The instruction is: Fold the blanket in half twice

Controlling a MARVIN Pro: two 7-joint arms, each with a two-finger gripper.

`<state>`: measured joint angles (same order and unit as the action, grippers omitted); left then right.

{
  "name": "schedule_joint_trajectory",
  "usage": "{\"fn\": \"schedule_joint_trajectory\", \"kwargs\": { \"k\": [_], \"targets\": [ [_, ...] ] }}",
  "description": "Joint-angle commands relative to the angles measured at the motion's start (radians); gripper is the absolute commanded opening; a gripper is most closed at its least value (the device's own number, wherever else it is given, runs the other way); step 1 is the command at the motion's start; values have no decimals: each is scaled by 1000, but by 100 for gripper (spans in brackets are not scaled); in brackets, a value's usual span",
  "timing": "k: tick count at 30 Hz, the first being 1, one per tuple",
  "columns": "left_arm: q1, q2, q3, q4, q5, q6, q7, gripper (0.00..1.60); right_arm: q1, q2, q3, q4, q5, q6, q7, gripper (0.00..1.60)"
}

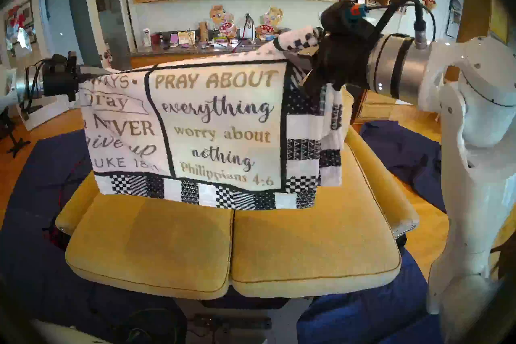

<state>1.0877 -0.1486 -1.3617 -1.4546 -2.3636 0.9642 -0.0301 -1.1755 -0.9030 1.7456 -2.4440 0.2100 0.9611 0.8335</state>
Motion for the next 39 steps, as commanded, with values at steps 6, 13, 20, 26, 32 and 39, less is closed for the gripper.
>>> {"fn": "schedule_joint_trajectory", "kwargs": {
  "k": [6, 13, 20, 26, 32, 39],
  "targets": [
    [-6, 24, -27, 17, -4, -4, 0, 0, 19, 13, 37, 0, -7, -1, 0, 0],
    [17, 24, -14, 18, -2, -4, 2, 0, 8, 18, 35, 0, -7, -1, 13, 0],
    [36, 24, -4, 17, -2, -4, 2, 0, -3, 23, 32, 0, -6, -1, 18, 0],
    [55, 24, 8, 17, -2, -4, 3, 0, -17, 28, 29, 0, -5, -1, 18, 0],
    [72, 24, 19, 16, -2, -4, 2, 0, -28, 33, 26, 0, -4, -1, 19, 0],
    [97, 24, 36, 16, -1, -4, 5, 0, -42, 38, 19, 0, -2, -1, 20, 0]
  ]
}}
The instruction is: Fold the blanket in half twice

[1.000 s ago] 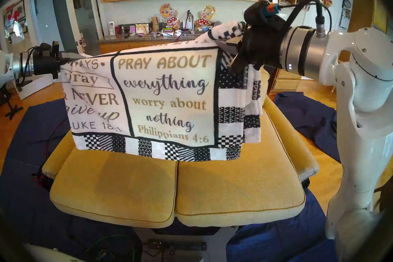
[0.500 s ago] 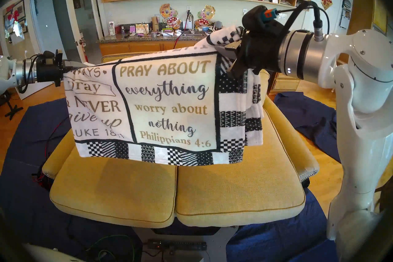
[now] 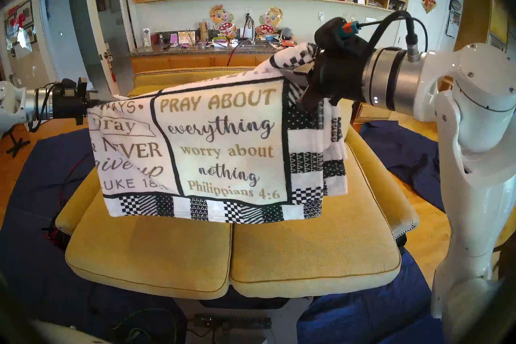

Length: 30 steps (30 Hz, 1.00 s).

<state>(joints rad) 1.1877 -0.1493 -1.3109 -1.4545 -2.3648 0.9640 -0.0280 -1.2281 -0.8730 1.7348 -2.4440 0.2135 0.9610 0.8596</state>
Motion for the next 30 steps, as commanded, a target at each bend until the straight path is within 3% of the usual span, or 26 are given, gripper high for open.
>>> {"fn": "schedule_joint_trajectory", "kwargs": {
  "k": [1, 30],
  "targets": [
    [2, 25, -12, 16, 1, -4, 3, 0, 7, 9, 29, 1, -5, -1, -6, 0],
    [93, 25, 51, 14, -1, -4, 2, 0, -68, 36, 13, 1, -8, -1, -11, 0]
  ]
}}
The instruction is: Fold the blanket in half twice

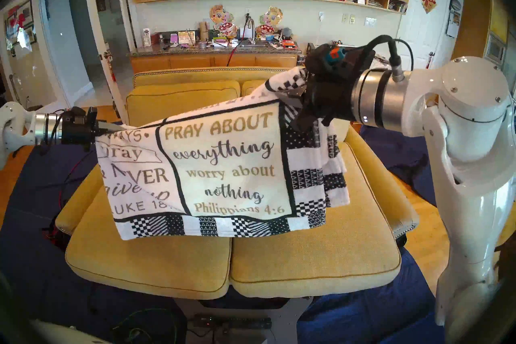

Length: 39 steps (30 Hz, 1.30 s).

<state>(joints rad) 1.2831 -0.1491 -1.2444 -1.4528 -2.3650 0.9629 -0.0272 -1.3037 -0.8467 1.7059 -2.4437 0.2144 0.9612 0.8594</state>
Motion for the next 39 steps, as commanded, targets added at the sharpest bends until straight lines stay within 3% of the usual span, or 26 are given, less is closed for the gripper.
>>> {"fn": "schedule_joint_trajectory", "kwargs": {
  "k": [1, 13, 39],
  "targets": [
    [-1, 25, -15, 12, -1, -3, 1, 0, 6, 10, 44, 0, -10, -1, -12, 0],
    [-2, 24, -32, -18, -17, -3, -11, 0, -6, 26, 88, 0, -23, -1, -27, 0],
    [-34, 28, -148, -176, -57, -3, -17, 0, -59, 41, 243, 26, -82, -1, -49, 0]
  ]
}}
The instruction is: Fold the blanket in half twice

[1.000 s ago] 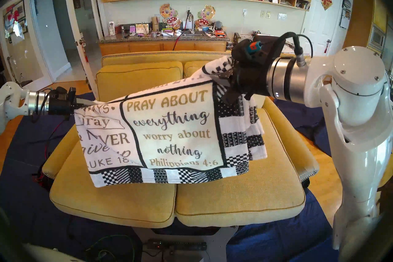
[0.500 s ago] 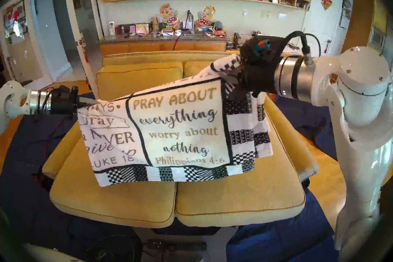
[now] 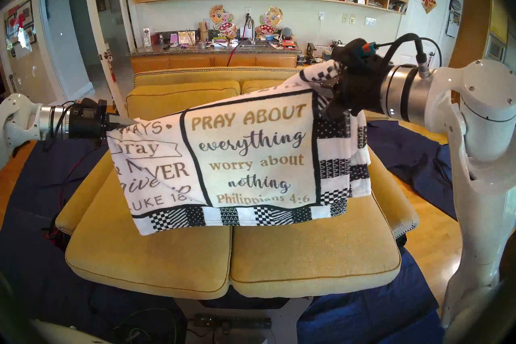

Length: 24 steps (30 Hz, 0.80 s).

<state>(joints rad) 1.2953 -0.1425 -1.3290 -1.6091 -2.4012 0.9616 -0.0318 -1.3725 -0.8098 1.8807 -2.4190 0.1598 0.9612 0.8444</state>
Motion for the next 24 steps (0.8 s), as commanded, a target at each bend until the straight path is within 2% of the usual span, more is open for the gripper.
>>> {"fn": "schedule_joint_trajectory", "kwargs": {
  "k": [1, 24],
  "targets": [
    [-47, 21, -67, -24, -22, -2, -12, 0, 9, 4, 72, 2, -29, -1, -34, 0],
    [-60, 25, -173, -85, -57, -2, 2, 0, -9, 5, 175, -24, -47, -1, -24, 0]
  ]
}}
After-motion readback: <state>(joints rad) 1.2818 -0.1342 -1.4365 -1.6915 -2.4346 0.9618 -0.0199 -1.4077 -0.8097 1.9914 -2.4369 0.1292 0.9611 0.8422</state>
